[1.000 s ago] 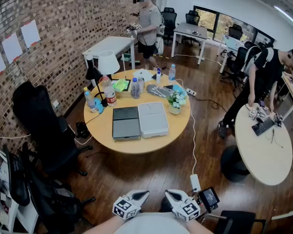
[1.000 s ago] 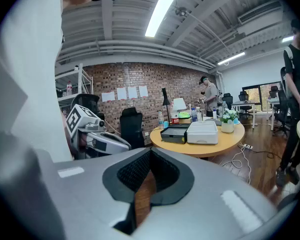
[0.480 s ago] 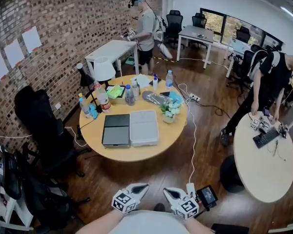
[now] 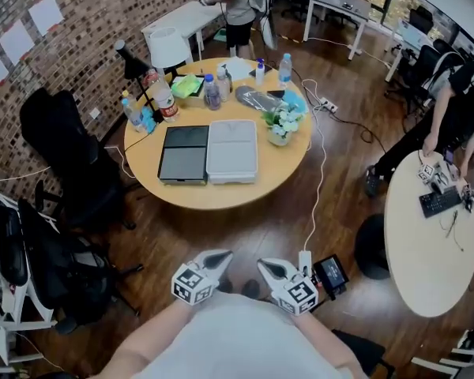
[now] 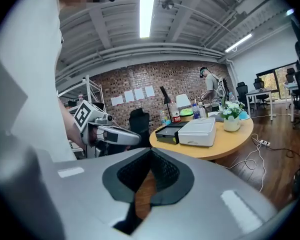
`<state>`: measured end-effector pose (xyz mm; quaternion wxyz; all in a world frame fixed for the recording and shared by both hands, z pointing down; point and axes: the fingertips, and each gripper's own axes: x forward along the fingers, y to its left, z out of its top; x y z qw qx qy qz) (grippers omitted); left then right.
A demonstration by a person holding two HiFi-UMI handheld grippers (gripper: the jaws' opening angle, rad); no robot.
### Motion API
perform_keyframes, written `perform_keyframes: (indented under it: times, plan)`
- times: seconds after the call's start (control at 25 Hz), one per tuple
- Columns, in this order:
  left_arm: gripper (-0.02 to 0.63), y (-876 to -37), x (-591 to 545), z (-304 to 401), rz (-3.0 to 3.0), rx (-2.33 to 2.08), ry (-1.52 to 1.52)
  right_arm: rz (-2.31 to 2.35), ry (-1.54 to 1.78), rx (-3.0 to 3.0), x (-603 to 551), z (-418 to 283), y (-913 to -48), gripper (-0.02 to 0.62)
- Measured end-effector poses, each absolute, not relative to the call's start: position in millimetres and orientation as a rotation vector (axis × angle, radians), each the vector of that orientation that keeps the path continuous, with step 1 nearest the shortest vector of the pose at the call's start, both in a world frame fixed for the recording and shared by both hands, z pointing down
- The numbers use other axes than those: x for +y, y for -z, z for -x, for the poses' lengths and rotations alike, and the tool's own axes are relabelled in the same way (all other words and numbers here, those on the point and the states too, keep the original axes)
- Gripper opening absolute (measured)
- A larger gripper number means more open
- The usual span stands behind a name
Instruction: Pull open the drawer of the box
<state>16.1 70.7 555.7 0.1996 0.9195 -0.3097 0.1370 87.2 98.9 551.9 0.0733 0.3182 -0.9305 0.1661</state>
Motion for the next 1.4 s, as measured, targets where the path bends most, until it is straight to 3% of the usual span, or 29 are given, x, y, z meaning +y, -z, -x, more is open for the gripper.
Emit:
perform_keyframes:
  times: [0.84,1.4]
  plan:
    - [0.005,-577.9,-57.7,51.9,-2.540,-0.759,-0.352,-0.986,-0.547,-2.662,-34.8,-27.8,-555.0,-0.003]
    - [0.005,-604.8,-107.9,77.0,-2.462,-0.791,-0.414,-1.037,-0.623,-2.596,-96.5,-31.1,-587.3,-0.003]
